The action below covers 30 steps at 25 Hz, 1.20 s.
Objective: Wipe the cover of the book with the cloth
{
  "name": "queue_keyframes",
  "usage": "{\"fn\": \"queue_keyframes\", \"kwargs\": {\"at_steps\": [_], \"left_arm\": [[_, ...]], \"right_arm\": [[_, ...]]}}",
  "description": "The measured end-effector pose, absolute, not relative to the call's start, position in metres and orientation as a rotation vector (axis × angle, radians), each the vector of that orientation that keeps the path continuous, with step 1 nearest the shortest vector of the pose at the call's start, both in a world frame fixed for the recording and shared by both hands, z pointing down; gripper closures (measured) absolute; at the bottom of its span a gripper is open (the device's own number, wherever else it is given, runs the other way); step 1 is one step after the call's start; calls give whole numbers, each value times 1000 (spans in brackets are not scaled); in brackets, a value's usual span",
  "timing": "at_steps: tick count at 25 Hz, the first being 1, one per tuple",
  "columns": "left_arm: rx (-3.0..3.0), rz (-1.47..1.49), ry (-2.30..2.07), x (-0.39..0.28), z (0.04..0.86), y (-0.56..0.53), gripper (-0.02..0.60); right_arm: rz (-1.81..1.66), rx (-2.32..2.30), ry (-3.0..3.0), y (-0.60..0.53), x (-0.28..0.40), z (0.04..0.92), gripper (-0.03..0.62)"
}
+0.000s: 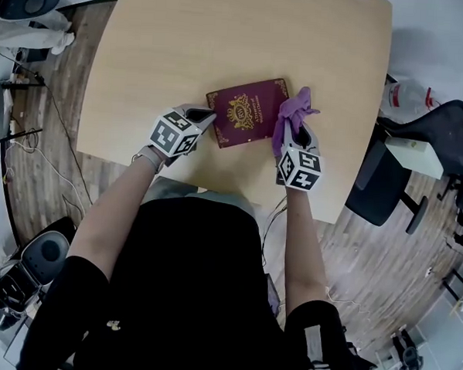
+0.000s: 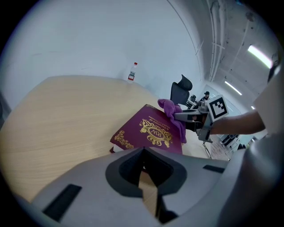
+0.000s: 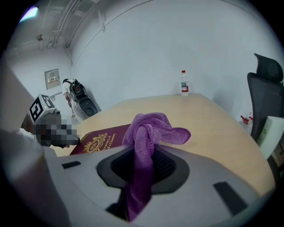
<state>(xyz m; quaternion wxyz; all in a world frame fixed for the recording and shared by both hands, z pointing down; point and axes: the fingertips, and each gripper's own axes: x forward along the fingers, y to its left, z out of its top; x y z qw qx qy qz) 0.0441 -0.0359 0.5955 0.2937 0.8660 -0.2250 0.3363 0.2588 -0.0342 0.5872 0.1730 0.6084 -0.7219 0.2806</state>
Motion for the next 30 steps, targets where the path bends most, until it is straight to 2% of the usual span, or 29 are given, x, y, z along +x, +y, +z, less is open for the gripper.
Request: {"fn": "queue_keyframes", "kwargs": {"at_steps": [11, 30], "left_arm": [[2263, 850, -646, 42, 596, -35, 561], [2238, 804, -694, 42, 594, -38, 561]], "right_arm": [[793, 1757, -2062, -30, 252, 587, 496], [758, 1476, -2187, 4, 131, 591, 497]]}}
